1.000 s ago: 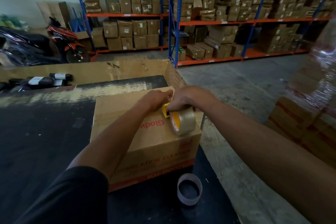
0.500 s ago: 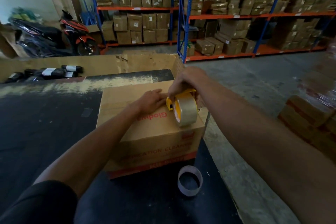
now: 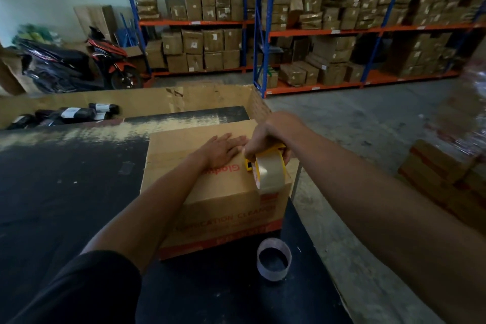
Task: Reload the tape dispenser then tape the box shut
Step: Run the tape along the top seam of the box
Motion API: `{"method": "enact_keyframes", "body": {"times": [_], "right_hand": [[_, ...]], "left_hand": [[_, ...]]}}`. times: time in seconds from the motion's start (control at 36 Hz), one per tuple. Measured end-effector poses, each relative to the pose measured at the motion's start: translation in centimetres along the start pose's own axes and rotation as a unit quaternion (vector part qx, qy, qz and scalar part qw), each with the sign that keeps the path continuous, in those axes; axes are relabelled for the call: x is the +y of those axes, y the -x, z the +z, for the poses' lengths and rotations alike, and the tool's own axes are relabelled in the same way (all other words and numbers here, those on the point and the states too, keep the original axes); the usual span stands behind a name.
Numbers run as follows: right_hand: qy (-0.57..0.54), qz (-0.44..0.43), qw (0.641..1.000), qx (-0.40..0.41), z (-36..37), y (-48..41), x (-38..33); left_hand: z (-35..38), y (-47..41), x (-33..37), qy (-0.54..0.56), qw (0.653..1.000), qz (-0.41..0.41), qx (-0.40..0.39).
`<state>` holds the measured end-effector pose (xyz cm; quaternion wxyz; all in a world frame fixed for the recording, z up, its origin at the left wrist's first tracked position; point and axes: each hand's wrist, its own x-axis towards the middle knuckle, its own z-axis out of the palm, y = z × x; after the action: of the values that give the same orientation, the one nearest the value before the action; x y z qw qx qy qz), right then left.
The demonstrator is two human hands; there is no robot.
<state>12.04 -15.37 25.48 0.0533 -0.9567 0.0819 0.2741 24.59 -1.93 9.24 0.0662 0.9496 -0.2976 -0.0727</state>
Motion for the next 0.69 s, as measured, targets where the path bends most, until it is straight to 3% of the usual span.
{"method": "enact_keyframes", "body": {"times": [0.19, 0.69], "right_hand": [[0.015, -0.013, 1.0, 0.019, -0.6, 1.3, 0.3], [-0.021, 0.01, 0.999, 0.04, 2.1, 2.9, 1.7]], "left_hand": [[0.1, 1.4, 2.3, 0.013, 0.999, 0.036, 0.004], [0.8, 2.1, 3.6, 0.005, 0.999, -0.025, 0.028]]}}
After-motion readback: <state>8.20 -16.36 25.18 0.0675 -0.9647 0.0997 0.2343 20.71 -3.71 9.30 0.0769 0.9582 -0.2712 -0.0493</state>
